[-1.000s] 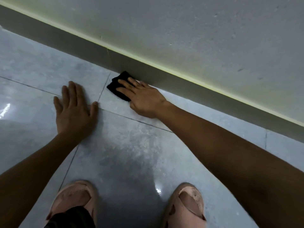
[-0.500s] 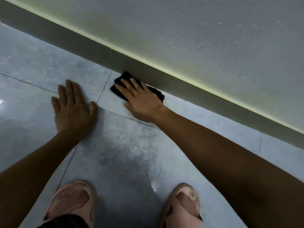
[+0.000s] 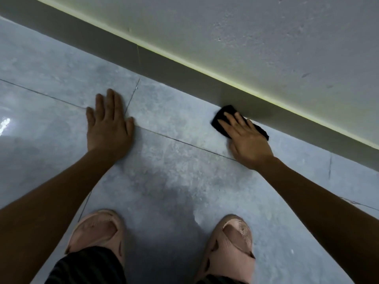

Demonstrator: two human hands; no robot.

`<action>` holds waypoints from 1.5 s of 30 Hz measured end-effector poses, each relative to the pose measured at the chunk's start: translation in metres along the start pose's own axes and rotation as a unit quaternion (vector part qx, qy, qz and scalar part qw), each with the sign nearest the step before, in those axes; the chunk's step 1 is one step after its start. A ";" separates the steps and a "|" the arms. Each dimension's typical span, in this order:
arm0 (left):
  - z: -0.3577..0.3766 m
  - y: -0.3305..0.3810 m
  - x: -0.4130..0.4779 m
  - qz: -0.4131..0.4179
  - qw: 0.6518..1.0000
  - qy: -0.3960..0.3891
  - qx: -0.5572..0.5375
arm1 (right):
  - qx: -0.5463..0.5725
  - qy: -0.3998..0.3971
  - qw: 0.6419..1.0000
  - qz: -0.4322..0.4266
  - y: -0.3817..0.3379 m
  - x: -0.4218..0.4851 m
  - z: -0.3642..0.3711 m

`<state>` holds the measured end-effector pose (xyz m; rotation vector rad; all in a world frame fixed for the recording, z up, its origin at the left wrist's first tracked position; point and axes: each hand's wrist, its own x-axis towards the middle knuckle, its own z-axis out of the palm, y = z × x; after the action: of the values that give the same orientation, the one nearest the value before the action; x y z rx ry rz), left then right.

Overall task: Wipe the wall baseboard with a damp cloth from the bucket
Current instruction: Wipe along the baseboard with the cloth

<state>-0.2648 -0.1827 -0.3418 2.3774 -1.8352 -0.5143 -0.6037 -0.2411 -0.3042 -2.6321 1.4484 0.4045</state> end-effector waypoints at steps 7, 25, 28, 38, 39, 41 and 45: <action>-0.001 -0.013 -0.019 -0.015 1.000 -0.001 0.021 | 0.020 -0.021 0.992 -0.123 -0.085 0.064 -0.017; -0.025 -0.088 -0.029 -0.077 0.997 0.009 0.009 | -0.063 -0.080 0.973 -0.209 -0.103 0.090 -0.044; -0.022 -0.089 -0.028 -0.081 0.996 0.022 -0.002 | -0.069 -0.084 0.969 -0.222 -0.148 0.131 -0.053; -0.041 -0.126 -0.017 -0.140 0.989 0.044 0.003 | 0.019 -0.013 0.984 -0.179 -0.211 0.159 -0.045; -0.046 -0.136 -0.017 -0.152 0.987 0.046 0.004 | 0.022 -0.006 0.984 -0.177 -0.199 0.149 -0.041; -0.050 -0.146 -0.017 -0.151 0.988 0.034 0.006 | 0.016 -0.012 0.988 -0.153 -0.170 0.128 -0.036; -0.049 -0.155 -0.018 -0.145 0.989 0.029 -0.013 | -0.009 -0.044 0.986 -0.162 -0.176 0.136 -0.042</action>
<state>-0.1099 -0.1297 -0.3354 2.6258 -1.4574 -0.4848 -0.3784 -0.2659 -0.3085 -2.7562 0.9714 0.4914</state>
